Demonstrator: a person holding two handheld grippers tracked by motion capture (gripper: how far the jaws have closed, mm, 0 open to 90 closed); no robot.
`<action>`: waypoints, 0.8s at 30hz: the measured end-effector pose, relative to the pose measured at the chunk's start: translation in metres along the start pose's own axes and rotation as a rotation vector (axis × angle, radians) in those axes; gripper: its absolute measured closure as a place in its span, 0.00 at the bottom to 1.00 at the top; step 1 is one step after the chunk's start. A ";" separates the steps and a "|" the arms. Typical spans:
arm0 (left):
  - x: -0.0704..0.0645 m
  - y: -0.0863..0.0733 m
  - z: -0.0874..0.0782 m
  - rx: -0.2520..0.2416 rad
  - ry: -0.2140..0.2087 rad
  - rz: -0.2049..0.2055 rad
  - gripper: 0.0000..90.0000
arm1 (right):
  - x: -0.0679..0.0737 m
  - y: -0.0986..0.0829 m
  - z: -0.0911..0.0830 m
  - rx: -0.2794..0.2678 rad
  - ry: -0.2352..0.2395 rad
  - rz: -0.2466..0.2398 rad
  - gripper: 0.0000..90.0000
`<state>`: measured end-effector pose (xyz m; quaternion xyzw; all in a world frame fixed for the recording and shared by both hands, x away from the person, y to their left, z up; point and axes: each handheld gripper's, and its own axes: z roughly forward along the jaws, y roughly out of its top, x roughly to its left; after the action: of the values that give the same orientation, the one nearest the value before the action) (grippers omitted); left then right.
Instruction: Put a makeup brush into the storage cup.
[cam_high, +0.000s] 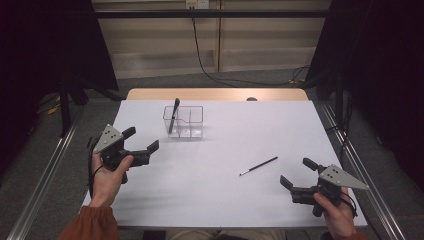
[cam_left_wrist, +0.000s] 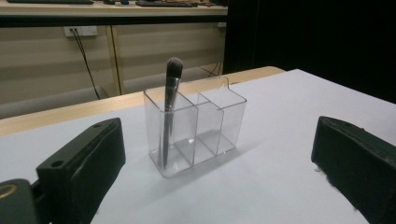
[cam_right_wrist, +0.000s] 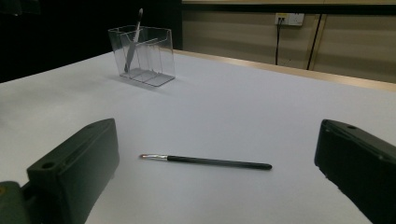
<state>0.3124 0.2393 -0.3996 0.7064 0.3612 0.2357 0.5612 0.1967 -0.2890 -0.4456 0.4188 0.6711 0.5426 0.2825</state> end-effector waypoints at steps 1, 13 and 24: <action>-0.001 -0.002 -0.002 -0.004 -0.001 -0.009 0.03 | 0.000 0.000 0.000 0.000 0.000 0.000 0.00; -0.012 -0.020 -0.023 0.022 0.031 0.002 0.04 | 0.001 -0.001 0.000 0.004 0.006 0.001 0.00; -0.016 -0.034 -0.041 0.008 0.025 -0.014 0.03 | 0.001 0.000 0.000 0.002 0.000 0.004 0.00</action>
<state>0.2639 0.2562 -0.4202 0.7030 0.3741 0.2394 0.5554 0.1962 -0.2881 -0.4456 0.4202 0.6708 0.5427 0.2810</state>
